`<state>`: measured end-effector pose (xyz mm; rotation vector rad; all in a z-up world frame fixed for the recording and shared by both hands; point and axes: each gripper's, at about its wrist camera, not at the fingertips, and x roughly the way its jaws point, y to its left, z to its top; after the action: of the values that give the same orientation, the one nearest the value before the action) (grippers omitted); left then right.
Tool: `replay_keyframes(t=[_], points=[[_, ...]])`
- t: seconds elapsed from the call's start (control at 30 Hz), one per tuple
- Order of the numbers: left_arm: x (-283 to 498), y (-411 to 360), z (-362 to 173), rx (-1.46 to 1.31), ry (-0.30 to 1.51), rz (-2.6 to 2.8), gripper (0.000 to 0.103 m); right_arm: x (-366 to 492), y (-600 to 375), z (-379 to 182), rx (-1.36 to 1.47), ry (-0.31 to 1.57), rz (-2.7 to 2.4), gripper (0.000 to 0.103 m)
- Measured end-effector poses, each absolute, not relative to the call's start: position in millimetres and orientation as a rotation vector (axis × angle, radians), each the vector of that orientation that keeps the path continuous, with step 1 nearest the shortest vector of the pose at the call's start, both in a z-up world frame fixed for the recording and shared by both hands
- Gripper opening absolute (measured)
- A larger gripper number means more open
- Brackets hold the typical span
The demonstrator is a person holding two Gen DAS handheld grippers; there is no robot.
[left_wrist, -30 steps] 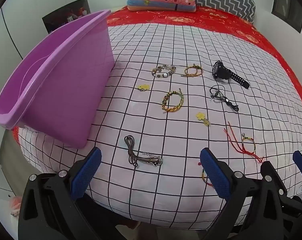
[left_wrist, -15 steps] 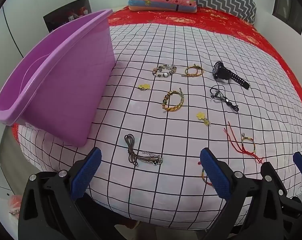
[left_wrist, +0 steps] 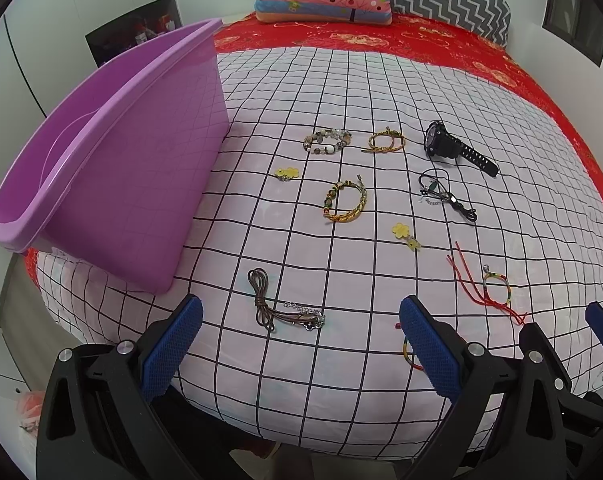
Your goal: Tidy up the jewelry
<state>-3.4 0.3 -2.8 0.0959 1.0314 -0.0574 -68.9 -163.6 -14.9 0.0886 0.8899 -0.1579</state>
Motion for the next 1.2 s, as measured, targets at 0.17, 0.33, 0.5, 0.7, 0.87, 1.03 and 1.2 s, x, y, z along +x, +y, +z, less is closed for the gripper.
replay_keyframes(t=[0.17, 0.33, 0.5, 0.7, 0.87, 1.03, 1.2], points=[[-2.0, 0.8, -1.7, 0.093, 1.031, -0.052, 0.097, -68.1, -164.0, -14.9, 0.085, 0.890, -0.158, 0.092], [-0.8, 1.7, -1.7, 0.089, 1.031, -0.050, 0.097, -67.4, -164.8, -14.7, 0.087, 0.893, -0.157, 0.092], [0.2, 2.6, -0.4, 0.088, 1.023, -0.049, 0.097, -67.4, -167.0, -16.3, 0.097, 0.900, -0.155, 0.092], [-0.2, 2.5, 0.1, 0.088, 1.022, -0.049, 0.097, -67.3, -167.3, -14.2, 0.090, 0.893, -0.159, 0.092], [0.2, 2.3, 0.7, 0.087, 1.022, -0.049, 0.097, -67.4, -167.5, -13.5, 0.092, 0.892, -0.162, 0.092], [-0.1, 2.4, 0.5, 0.088, 1.022, -0.049, 0.097, -67.4, -166.9, -13.3, 0.091, 0.891, -0.165, 0.092], [-0.2, 2.2, 0.8, 0.086, 1.020, -0.049, 0.097, -67.7, -167.1, -13.6, 0.089, 0.892, -0.165, 0.092]])
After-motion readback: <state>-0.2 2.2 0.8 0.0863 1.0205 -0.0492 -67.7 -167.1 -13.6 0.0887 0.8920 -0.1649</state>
